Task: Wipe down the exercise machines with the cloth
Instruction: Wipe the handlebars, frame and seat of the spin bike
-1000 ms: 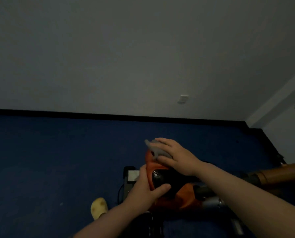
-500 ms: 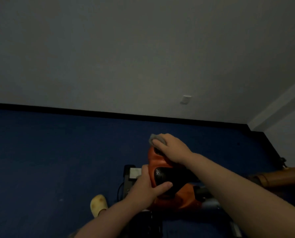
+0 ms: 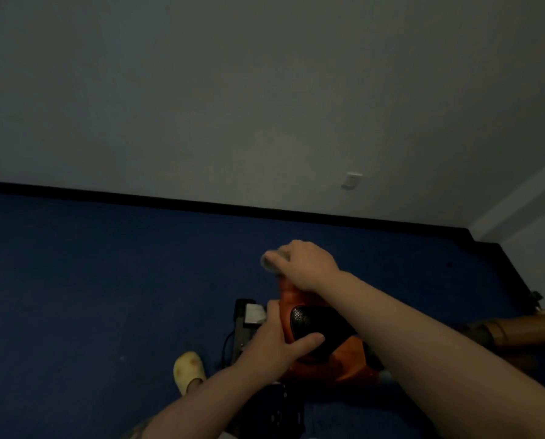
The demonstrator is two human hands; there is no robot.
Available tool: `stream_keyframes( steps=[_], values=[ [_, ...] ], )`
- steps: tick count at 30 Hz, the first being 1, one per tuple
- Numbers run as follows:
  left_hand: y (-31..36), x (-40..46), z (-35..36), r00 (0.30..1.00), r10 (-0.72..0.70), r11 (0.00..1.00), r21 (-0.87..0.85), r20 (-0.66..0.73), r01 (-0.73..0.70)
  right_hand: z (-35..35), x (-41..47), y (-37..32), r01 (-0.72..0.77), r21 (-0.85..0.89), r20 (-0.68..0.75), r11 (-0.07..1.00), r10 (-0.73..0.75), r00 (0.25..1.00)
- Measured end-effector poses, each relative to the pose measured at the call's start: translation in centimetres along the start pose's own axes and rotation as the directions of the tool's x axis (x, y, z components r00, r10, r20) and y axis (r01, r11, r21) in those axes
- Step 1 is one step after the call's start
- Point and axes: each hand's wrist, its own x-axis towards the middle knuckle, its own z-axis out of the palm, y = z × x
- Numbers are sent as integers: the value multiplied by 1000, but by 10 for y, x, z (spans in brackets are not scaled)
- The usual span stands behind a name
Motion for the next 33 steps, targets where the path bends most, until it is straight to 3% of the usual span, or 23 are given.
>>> stream_keyframes(
  steps=[2,4,7,10,12,14,16,19,23,25,27,30,33],
  values=[
    [0,1,-1,1000,2,1000,14,5,-2,2,-17,7,284,-116,-16,952,-288,957],
    [2,1,-2,1000,-6,1000,22,16,5,0,-29,29,404,-10,-27,915,-405,914],
    [3,2,-2,1000,-18,1000,8,12,17,-5,-21,38,142,244,-24,959,-140,990],
    [2,2,-1,1000,-14,1000,-20,9,14,-2,5,12,-110,117,28,987,108,994],
    [1,1,-1,1000,-10,1000,-20,14,10,6,5,1,-69,57,-37,996,72,997],
    [1,1,-2,1000,-8,1000,3,19,8,11,-12,8,115,15,-119,993,-112,987],
    [2,2,-2,1000,2,1000,20,20,-2,12,-32,26,233,82,-159,969,-218,963],
    [1,1,-1,1000,16,1000,2,-6,-16,13,-58,57,56,244,-149,968,-19,989],
    [-1,0,0,1000,22,1000,-2,-13,-22,18,-98,103,-131,131,-171,983,152,974],
    [0,0,0,1000,25,1000,-8,1,-25,14,-110,120,-191,182,-168,965,221,961],
    [1,0,-1,1000,17,1000,-16,13,-17,10,-105,122,-333,192,-100,923,356,929],
    [1,1,-1,1000,11,1000,-15,16,-11,9,-70,107,-509,14,45,861,508,860],
    [2,0,-1,1000,17,1000,-3,2,-17,7,-33,68,-536,195,83,822,530,844]
  ],
)
